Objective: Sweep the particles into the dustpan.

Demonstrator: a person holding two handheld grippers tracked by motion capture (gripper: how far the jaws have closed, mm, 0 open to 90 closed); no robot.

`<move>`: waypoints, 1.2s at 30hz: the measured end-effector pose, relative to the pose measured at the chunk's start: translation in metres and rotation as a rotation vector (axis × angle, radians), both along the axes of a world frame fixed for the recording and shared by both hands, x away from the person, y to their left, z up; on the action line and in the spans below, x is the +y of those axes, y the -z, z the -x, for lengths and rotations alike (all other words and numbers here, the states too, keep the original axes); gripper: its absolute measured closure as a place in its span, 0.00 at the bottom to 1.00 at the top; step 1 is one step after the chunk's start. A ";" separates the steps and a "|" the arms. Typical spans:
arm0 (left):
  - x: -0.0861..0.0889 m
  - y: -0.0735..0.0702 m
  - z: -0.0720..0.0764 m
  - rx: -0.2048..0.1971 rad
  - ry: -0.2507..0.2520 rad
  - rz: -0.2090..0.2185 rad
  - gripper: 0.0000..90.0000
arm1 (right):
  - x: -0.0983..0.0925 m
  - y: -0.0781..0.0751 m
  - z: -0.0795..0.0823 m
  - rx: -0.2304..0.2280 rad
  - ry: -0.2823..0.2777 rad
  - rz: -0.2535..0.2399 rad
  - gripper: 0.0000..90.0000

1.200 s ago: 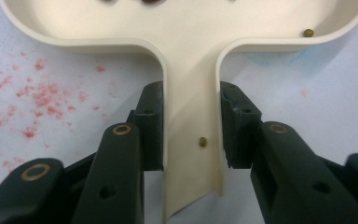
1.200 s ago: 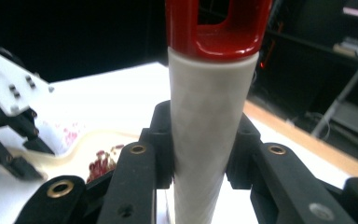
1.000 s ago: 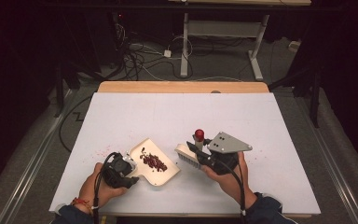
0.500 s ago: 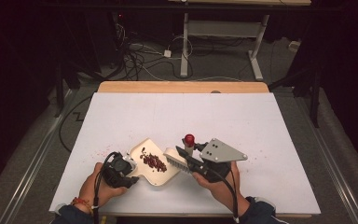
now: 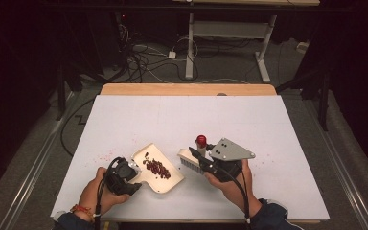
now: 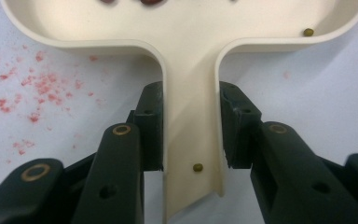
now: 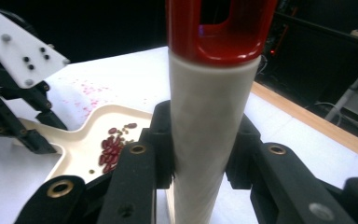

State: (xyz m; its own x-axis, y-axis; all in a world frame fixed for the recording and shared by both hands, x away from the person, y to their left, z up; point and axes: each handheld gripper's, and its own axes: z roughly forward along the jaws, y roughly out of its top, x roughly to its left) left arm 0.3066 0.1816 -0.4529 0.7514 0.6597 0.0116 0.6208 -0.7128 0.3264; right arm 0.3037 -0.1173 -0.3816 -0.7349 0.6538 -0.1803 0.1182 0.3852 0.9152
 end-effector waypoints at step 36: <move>0.017 0.008 -0.011 -0.002 -0.088 0.069 0.71 | -0.015 -0.002 -0.013 -0.044 0.023 -0.099 0.77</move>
State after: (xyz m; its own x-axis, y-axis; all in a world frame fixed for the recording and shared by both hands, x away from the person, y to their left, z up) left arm 0.3177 0.1987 -0.4609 0.6907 0.7223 -0.0353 0.6793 -0.6314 0.3741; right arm 0.3162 -0.1325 -0.3801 -0.7122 0.6868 -0.1454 0.0852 0.2902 0.9532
